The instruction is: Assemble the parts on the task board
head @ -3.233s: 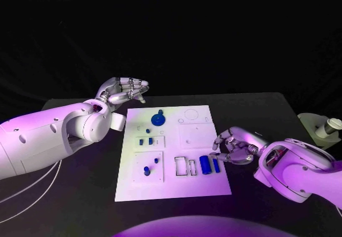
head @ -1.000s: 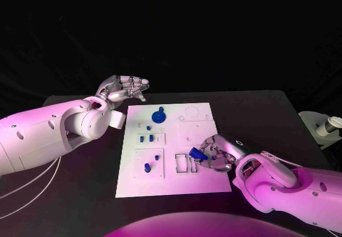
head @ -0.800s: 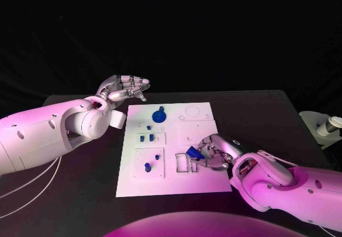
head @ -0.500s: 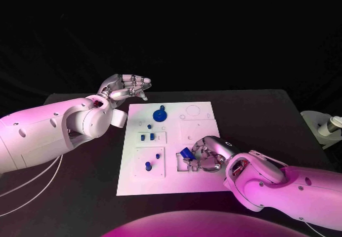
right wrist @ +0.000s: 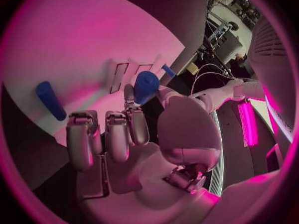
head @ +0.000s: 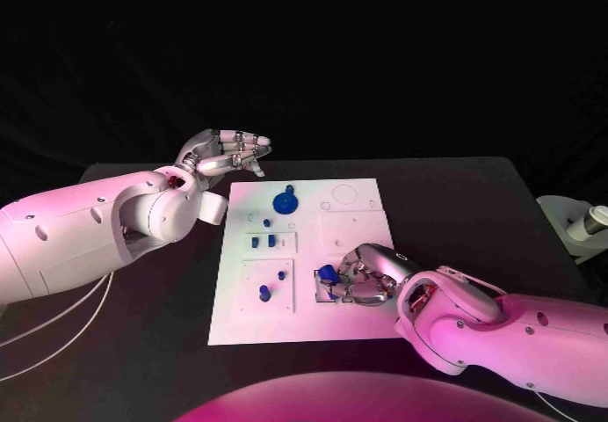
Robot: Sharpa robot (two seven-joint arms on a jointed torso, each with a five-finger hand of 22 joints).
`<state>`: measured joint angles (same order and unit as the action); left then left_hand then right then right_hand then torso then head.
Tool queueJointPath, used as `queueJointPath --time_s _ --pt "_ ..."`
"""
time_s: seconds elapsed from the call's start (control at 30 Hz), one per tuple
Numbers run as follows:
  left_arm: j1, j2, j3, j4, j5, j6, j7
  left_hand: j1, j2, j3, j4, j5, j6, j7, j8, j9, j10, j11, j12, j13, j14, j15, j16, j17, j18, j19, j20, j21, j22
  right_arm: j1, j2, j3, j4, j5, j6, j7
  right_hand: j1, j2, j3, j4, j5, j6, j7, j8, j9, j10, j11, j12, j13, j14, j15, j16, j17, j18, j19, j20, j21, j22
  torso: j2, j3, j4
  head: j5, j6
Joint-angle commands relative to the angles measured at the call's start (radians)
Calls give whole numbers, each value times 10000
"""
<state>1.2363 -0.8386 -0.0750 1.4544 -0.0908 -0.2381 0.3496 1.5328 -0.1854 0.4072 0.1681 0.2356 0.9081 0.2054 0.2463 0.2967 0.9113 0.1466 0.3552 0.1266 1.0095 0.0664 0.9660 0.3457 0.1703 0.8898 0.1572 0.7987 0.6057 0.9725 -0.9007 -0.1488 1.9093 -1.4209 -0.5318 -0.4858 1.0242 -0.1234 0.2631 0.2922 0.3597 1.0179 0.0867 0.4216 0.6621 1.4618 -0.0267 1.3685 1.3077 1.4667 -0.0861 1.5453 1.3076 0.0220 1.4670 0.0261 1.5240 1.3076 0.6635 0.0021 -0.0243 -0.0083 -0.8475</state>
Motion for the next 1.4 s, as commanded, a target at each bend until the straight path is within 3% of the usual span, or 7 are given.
queueJointPath --time_s 0.03,0.23,0.7,0.83,1.0,1.17,1.4 --pt "7 19 7 26 29 193 19 -38 -21 51 -21 50 -80 -17 31 -16 -52 -9 34 -14 -80 15 17 -17 115 -76 14 61 10 -9 19 0 -4 -46 501 -52 -139 -26 -86 7 183 496 -481 30 -6 220 -56 38 1103 925 -59 41 2028 -134 922 -87 33 2517 -9 -4 -7 9 -14" --pt "7 21 7 29 23 201 12 -38 -21 51 -21 50 -80 -17 31 -16 -52 -9 34 -14 -80 15 17 -17 115 -76 14 61 10 -8 76 1 -107 -183 696 -249 -363 -92 -252 17 54 492 -488 67 15 220 -60 18 1107 924 -65 41 2028 -133 920 -95 28 2516 -7 -4 3 5 -10" --pt "7 11 7 27 21 192 0 -49 -19 69 -34 49 -91 -12 42 -20 -71 -4 44 -18 -83 18 21 -18 113 -85 15 74 23 -1 216 2 -240 -428 513 -295 -1602 168 -2801 59 -3012 298 -450 288 131 126 -16 -293 1031 906 -32 2 1951 -99 869 -62 -139 2471 -6 -4 -2 9 -9" --pt "7 6 7 25 21 193 -3 -49 -19 69 -34 49 -91 -12 42 -20 -71 -4 44 -18 -83 18 21 -18 113 -85 15 74 23 0 195 4 -234 -459 400 -169 -1979 168 -3681 63 -3066 249 -432 311 133 103 -4 -361 1010 906 -16 0 1953 -98 866 -49 -148 2469 -7 -1 -6 10 -3" --pt "7 -8 7 29 21 194 -8 -54 -13 77 -36 50 -95 -10 45 -21 -76 -2 48 -19 -84 20 23 -19 113 -87 16 78 27 -1 90 5 -117 -480 120 186 -1453 688 -3644 26 -2850 277 -445 365 138 166 -14 -252 1103 925 -20 32 2039 -120 899 -45 -33 2499 -5 9 -10 7 2" --pt "6 -30 7 34 21 193 -14 -55 -3 92 -42 53 -100 -9 50 -22 -81 -1 56 -21 -86 21 25 -20 113 -92 16 85 34 -1 -135 6 94 -488 -14 580 530 1010 -3488 -207 -1628 280 -503 419 117 264 -62 -92 1249 958 -59 96 2206 -153 946 -80 134 2543 -6 8 -16 4 13" --pt "6 -42 6 31 20 197 -22 -55 -3 92 -42 53 -100 -9 50 -22 -81 -1 56 -21 -86 21 25 -20 113 -92 16 85 34 -1 -358 8 262 -513 90 793 1697 987 -3369 -92 -2042 293 -521 407 41 312 -86 -16 1328 976 -80 131 2301 -174 975 -101 240 2571 -12 12 -17 21 1"
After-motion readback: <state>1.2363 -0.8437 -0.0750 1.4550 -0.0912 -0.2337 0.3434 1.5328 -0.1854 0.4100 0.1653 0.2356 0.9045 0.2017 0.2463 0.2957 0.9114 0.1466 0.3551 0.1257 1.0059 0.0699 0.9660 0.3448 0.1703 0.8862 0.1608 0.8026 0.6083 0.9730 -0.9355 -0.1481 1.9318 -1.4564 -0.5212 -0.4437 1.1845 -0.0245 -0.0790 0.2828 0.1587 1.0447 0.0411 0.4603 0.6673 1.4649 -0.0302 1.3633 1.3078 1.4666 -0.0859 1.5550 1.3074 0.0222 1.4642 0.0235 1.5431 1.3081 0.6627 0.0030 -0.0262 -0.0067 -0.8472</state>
